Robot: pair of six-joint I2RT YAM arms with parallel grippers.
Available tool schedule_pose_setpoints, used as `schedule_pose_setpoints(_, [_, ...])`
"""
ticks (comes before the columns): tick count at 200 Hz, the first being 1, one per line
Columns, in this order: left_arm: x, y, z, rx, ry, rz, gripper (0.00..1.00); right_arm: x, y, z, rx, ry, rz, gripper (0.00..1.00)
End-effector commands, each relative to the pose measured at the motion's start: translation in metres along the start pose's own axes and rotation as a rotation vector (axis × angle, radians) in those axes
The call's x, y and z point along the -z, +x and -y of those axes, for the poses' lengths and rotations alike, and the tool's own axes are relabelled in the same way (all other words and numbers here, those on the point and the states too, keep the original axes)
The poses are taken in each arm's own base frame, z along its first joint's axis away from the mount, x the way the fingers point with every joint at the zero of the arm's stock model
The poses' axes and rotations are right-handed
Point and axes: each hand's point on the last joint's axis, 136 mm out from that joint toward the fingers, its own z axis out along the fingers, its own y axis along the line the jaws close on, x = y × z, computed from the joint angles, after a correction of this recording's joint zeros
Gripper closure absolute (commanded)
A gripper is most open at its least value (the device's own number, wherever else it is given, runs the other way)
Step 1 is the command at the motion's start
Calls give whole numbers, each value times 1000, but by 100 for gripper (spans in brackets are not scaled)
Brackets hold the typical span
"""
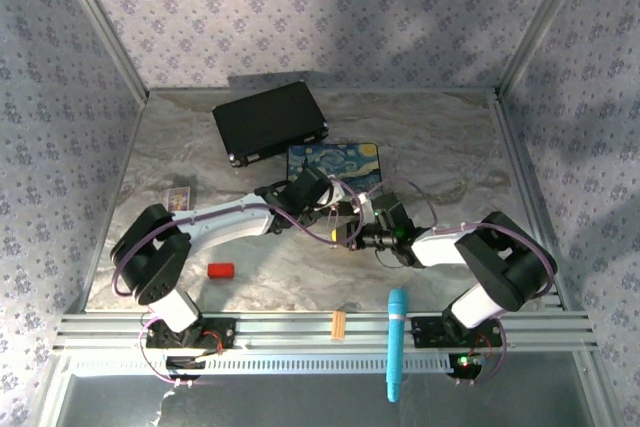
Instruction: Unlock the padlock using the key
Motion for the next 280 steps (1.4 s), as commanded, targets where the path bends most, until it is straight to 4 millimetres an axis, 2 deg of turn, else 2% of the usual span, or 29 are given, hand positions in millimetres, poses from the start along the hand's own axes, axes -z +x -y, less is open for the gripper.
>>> schedule_pose_setpoints(1, [-19, 35, 46, -50, 129, -120, 61, -8, 3, 7, -110, 11, 42, 94])
schedule_pose_setpoints(26, [-21, 49, 58, -30, 158, -173, 70, -18, -13, 5, -166, 2, 153, 94])
schedule_pose_setpoints(56, [-21, 58, 67, -52, 162, -209, 71, -23, -29, -1, -214, -17, 260, 95])
schedule_pose_setpoints(102, [-22, 67, 71, -67, 165, -239, 71, -10, -47, -3, -225, -10, 361, 96])
schedule_pose_setpoints(151, [-24, 70, 74, -97, 149, -275, 72, 6, -52, 16, -301, 71, 400, 97])
schedule_pose_setpoints(169, [-24, 70, 73, -96, 143, -282, 72, 6, -44, 36, -403, 139, 383, 97])
schedule_pose_setpoints(185, [-24, 71, 73, -95, 143, -288, 72, 10, -39, 45, -452, 154, 402, 97])
schedule_pose_setpoints(204, [-22, 70, 74, -106, 143, -285, 72, 11, -41, 44, -436, 154, 410, 97])
schedule_pose_setpoints(237, [-21, 70, 81, -136, 154, -286, 72, 14, -59, 29, -402, 95, 453, 97])
schedule_pose_setpoints(280, [-20, 72, 84, -169, 153, -292, 72, 20, -80, 33, -494, 64, 496, 97])
